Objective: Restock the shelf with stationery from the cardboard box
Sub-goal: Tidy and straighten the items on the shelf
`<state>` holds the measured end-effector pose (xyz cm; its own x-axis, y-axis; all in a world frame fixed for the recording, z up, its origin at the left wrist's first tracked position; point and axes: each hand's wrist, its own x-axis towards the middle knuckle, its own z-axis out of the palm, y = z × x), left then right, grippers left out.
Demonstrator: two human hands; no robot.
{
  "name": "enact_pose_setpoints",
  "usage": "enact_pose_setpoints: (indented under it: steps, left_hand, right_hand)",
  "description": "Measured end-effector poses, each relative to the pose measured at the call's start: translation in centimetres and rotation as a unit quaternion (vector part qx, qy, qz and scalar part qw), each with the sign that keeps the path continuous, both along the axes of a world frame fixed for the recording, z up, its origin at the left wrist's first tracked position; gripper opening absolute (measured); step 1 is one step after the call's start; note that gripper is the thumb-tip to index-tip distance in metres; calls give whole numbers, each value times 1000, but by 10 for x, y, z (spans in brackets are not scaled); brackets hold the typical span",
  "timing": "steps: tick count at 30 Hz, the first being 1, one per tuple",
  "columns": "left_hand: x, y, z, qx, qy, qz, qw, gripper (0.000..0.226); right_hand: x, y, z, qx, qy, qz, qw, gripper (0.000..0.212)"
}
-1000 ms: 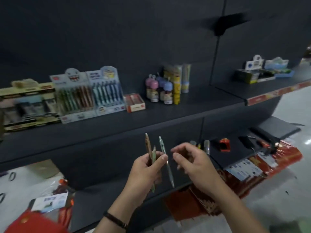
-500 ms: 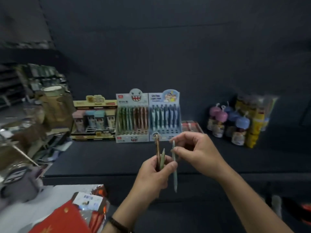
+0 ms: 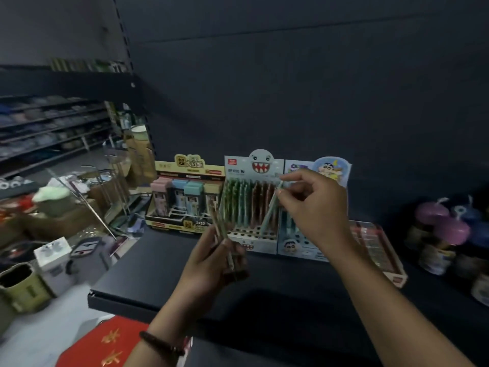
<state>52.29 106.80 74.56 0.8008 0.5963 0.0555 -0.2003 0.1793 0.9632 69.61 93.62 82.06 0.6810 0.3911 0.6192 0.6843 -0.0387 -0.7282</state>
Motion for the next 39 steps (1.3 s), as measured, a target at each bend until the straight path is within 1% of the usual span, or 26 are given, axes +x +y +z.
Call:
enact_pose_setpoints:
  steps: [3, 6, 9, 12, 17, 19, 22, 24, 26, 29, 32, 34, 35, 37, 38, 39]
  left_hand:
    - [2, 32, 6, 29, 42, -10, 999, 31]
    - [12, 69, 1, 36, 47, -39, 998, 34]
    - [23, 94, -5, 5, 37, -61, 997, 32]
    - [29, 106, -13, -60, -10, -76, 995, 33]
    - [26, 117, -24, -109, -56, -97, 988, 36]
    - [26, 120, -25, -111, -42, -91, 989, 35]
    - [27, 122, -26, -86, -25, -75, 993, 33]
    - [28, 121, -27, -91, -33, -60, 993, 31]
    - [29, 120, -28, -106, -38, -49, 992, 30]
    - [30, 120, -28, -129, -31, -30, 991, 26]
    - [31, 121, -26, -159, -50, -15, 986, 26]
    - [31, 120, -24, -163, -68, -10, 984, 27]
    - [30, 120, -24, -155, -74, -6, 985, 28]
    - [30, 120, -24, -131, -75, 4, 989, 31]
    - [30, 121, -25, -119, -70, 12, 990, 33]
    - [30, 122, -26, -107, -66, 19, 992, 34]
  right_hand:
    - [6, 38, -5, -20, -31, -10, 999, 18]
    - [8, 70, -10, -45, -36, -21, 998, 19]
    - [7, 91, -16, -63, -35, -34, 997, 19]
    - [7, 103, -21, -88, -31, -40, 995, 20]
    - [4, 111, -26, -99, -41, -57, 993, 17]
    - [4, 114, -25, -107, -50, -61, 991, 15]
    - [3, 117, -26, -123, -57, -59, 989, 15]
    - [4, 120, -29, -161, -56, -60, 984, 14]
    - [4, 122, -34, -190, -34, -46, 980, 16]
    - [5, 125, -37, -201, -18, -34, 979, 21]
    - [-3, 120, -31, -217, -33, -46, 975, 30]
    - [-17, 113, -31, -191, -51, -56, 979, 35]
    - [-26, 110, -32, -172, -50, -48, 983, 31]
    - [-43, 107, -40, -159, -13, 7, 987, 15]
    - [-51, 107, -45, -166, 9, 39, 985, 13]
    - [-56, 109, -51, -175, 24, 61, 982, 15]
